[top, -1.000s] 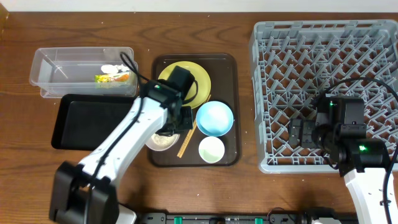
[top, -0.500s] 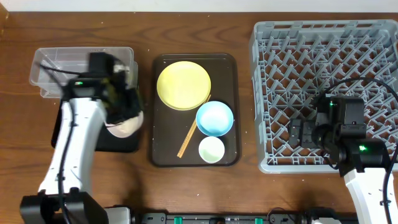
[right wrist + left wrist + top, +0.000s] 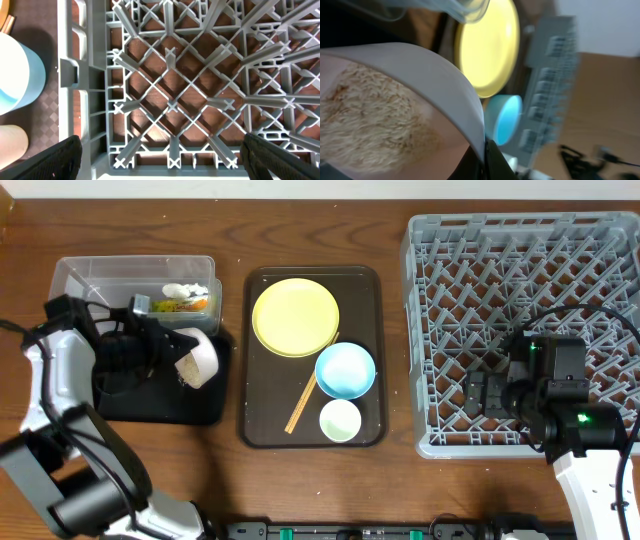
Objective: Sort waste into correct bins and load items into the dishwasher rack
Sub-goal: 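Tip the white bowl over the black tray to pour out the rice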
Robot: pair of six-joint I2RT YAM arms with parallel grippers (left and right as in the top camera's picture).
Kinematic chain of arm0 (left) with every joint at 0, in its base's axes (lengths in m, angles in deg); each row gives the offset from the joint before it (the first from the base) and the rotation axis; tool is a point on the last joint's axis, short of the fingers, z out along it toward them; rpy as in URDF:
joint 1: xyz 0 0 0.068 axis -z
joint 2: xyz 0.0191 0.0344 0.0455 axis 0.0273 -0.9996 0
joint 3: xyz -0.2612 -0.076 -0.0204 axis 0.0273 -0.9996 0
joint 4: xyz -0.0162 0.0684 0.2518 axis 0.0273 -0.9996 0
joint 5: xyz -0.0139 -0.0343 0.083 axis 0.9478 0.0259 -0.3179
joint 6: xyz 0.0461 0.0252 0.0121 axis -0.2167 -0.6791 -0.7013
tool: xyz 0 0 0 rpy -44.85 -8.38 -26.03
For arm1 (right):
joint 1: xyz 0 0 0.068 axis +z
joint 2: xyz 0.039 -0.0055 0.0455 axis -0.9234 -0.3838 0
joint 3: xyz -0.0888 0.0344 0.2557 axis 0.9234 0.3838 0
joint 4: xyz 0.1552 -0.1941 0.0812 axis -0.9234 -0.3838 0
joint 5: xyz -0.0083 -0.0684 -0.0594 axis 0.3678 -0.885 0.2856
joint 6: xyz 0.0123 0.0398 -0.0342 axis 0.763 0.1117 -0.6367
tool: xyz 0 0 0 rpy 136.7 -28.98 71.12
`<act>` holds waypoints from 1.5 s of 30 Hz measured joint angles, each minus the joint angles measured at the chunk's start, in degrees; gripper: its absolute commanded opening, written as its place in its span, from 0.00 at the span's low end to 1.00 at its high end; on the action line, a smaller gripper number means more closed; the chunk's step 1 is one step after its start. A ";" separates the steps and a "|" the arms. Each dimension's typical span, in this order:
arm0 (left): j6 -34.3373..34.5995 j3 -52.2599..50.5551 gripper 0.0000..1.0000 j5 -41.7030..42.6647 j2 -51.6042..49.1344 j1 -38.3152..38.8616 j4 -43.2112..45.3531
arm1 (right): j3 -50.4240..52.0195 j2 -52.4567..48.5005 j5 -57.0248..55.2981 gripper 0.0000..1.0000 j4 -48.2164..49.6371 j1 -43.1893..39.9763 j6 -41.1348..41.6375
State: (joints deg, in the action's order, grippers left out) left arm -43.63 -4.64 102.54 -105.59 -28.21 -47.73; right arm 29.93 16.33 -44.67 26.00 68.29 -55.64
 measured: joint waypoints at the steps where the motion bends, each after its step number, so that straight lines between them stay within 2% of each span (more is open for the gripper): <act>1: -0.66 0.00 0.06 1.92 -1.09 -0.63 -0.09 | 0.00 0.00 0.00 0.99 -0.04 0.00 0.00; 10: -2.86 0.00 0.06 17.40 -7.93 -6.78 -0.24 | 0.00 0.00 0.00 0.99 -0.07 0.00 0.00; 18: -3.52 0.00 0.06 25.59 -8.15 -12.02 -2.19 | 0.00 0.00 0.00 0.99 -0.07 0.00 0.00; 22: -3.54 0.00 0.06 26.38 -8.15 -12.90 -2.21 | 0.00 0.00 0.00 0.99 -0.07 0.00 0.02; 27: -3.45 0.00 0.06 22.77 -8.15 -12.92 -0.59 | 0.00 0.00 0.00 0.99 -0.07 0.00 0.00; 33: -5.03 0.00 0.06 25.81 -8.15 -12.92 0.09 | 0.00 0.00 0.00 0.99 -0.07 0.00 0.00; 37: -2.82 0.00 0.06 24.35 -8.15 -12.92 0.20 | 0.00 0.00 0.00 0.99 -0.07 0.00 0.00; 45: -4.48 0.00 0.06 25.70 -8.13 -12.92 -2.34 | 0.00 0.00 0.00 0.99 -0.09 0.00 0.02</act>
State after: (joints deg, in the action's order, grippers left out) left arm -48.11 -4.64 128.25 -113.72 -41.13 -50.07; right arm 29.93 16.33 -44.67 25.91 68.29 -55.62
